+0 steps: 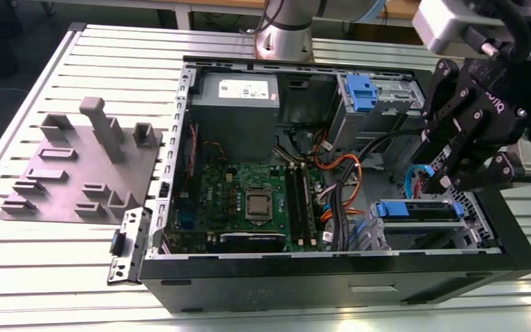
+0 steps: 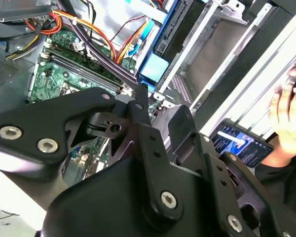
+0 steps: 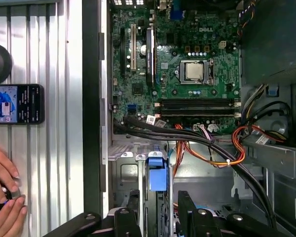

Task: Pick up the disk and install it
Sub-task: 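Insert the disk into the insertion slot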

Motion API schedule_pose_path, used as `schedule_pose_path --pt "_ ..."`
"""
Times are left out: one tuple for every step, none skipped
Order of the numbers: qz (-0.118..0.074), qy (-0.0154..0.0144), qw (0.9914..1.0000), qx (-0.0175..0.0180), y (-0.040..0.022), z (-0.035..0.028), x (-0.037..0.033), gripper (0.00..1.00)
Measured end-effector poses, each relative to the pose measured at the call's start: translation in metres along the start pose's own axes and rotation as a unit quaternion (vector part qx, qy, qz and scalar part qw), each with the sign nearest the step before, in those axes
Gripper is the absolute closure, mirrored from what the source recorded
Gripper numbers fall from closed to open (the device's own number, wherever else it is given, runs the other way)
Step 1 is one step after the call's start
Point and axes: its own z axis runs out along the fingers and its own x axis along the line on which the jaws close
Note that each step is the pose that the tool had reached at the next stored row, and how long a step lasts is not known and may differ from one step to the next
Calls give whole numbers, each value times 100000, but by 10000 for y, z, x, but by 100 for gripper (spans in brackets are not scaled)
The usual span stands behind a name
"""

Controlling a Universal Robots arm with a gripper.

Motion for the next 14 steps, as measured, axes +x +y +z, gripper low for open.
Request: schedule_pose_path --pt "0 1 100000 -1 0 18 0 56" --pt "2 2 100000 -2 0 36 0 56" --pt "0 -4 100000 -1 -1 55 0 56" --pt "2 -3 100000 1 -1 73 0 56" --pt "3 -1 100000 5 -1 92 0 56" --pt "6 -1 100000 6 -2 109 0 56" --pt "5 -5 100000 1 -2 128 0 56" --pt "3 0 100000 0 -2 145 -1 56" --pt "3 -3 100000 -2 -3 165 -1 56" --pt "3 1 100000 -1 -3 182 0 56" --pt "2 0 100000 2 -4 200 0 56" --pt "0 2 100000 1 -4 218 1 56" --pt "4 -5 100000 1 -4 238 4 56" --pt "2 -4 100000 1 -4 255 8 56"
